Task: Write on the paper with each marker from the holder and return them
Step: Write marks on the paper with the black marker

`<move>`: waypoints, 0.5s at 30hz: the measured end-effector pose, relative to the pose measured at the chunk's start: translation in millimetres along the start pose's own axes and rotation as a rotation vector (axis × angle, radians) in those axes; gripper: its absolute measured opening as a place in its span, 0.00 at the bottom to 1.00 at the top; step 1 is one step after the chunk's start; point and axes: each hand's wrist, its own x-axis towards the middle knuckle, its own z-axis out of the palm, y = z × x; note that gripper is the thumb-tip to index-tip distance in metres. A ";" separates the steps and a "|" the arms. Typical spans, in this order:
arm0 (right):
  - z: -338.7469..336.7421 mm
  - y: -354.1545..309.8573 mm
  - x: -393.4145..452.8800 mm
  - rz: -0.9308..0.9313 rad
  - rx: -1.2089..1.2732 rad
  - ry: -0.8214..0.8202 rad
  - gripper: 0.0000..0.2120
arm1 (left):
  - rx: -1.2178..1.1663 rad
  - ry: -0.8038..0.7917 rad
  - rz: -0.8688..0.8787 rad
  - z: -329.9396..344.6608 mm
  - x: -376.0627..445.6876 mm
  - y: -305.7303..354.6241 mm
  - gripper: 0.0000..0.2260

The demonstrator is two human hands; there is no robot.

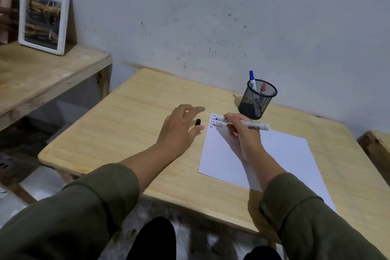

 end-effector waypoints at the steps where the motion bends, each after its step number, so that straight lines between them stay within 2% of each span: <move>1: -0.5 -1.3 -0.9 0.003 0.014 0.003 0.07 | 0.018 -0.069 -0.049 -0.7 3.6 0.3 0.20; 4: -4.9 -8.2 -0.8 -0.031 0.023 0.003 0.08 | 0.069 -0.251 -0.113 -1.1 13.1 4.3 0.19; 10: -17.0 -26.1 -1.3 -0.111 -0.022 -0.041 0.10 | 0.085 -0.254 -0.135 5.3 21.7 8.6 0.09; 12: -20.5 -31.8 -3.8 -0.122 -0.025 -0.054 0.10 | -0.055 -0.197 -0.214 4.2 24.9 16.1 0.08; 15: -24.8 -43.7 -6.9 -0.125 -0.011 -0.054 0.15 | -0.436 -0.072 -0.382 -2.2 31.6 38.7 0.09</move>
